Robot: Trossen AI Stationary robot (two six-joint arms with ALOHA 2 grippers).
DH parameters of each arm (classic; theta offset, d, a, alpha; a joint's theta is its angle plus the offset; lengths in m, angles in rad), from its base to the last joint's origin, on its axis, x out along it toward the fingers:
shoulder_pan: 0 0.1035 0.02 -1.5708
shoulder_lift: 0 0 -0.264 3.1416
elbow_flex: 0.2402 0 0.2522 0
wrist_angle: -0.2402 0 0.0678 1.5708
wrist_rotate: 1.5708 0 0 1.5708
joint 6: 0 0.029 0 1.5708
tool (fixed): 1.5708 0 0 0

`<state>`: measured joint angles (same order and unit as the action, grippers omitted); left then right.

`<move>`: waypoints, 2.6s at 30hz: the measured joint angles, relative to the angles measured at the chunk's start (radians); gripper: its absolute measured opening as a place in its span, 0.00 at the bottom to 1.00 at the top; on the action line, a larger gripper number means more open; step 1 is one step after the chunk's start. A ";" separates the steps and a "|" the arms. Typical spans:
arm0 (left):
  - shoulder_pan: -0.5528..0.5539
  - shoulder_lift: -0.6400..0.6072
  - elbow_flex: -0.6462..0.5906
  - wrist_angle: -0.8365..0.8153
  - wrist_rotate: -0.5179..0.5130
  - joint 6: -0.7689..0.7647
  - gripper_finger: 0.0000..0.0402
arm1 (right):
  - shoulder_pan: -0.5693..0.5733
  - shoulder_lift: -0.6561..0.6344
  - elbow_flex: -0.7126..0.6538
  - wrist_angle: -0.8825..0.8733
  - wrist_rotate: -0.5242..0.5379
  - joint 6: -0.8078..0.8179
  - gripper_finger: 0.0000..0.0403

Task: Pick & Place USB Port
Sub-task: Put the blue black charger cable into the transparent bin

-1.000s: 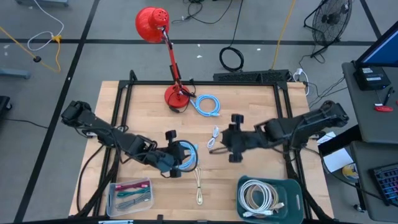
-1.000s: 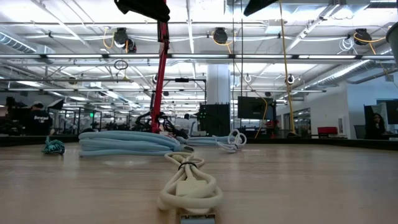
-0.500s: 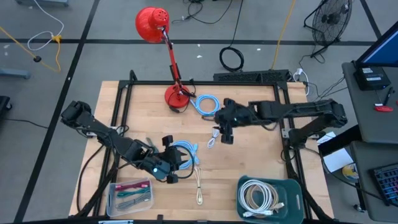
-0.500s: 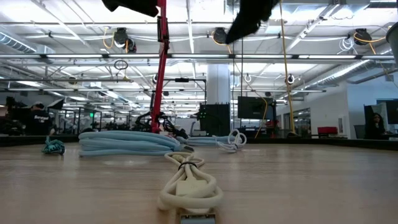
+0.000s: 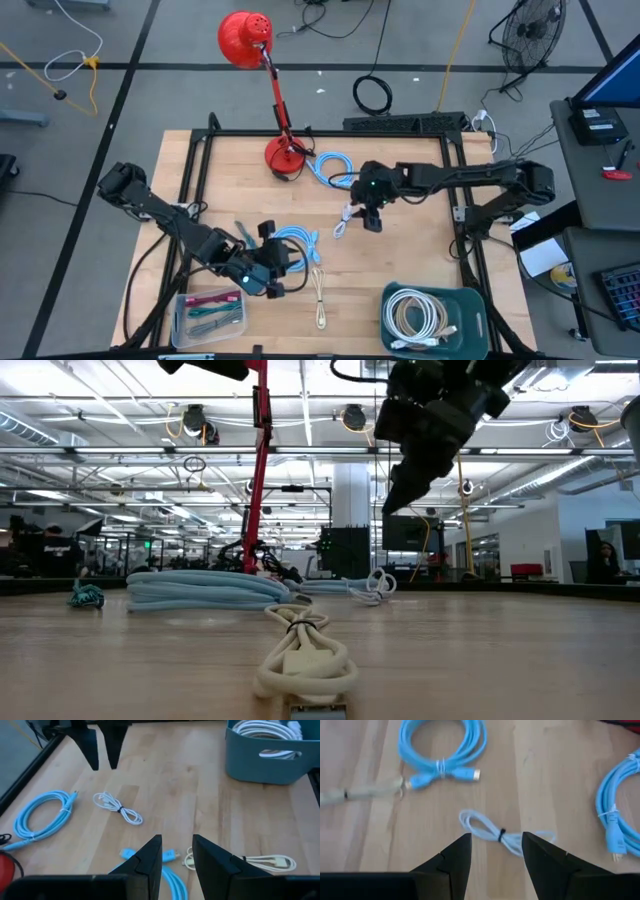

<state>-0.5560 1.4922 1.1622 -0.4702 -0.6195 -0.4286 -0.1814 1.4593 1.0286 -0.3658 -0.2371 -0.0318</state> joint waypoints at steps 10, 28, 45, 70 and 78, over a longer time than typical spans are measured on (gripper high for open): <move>-0.004 0.000 0.000 -0.019 -0.010 -0.023 0.28 | 0.069 0.085 -0.023 0.031 -0.003 -0.067 0.41; -0.014 0.000 0.000 -0.045 -0.010 -0.045 0.28 | 0.226 0.215 -0.022 0.021 0.214 -0.302 0.41; -0.043 0.000 0.000 -0.121 -0.013 -0.116 0.28 | 0.276 0.215 -0.020 0.149 0.263 -0.245 0.41; 0.244 0.002 -0.198 -0.684 0.341 -1.407 0.28 | 0.354 0.215 -0.020 0.201 0.265 -0.063 0.41; 0.367 0.000 -0.219 -0.524 0.558 -1.179 0.28 | 0.382 0.214 -0.021 0.161 0.267 -0.040 0.41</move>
<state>-0.1891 1.4918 0.9436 -0.9940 -0.0612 -1.6072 0.2007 1.6733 1.0080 -0.2048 0.0303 -0.0715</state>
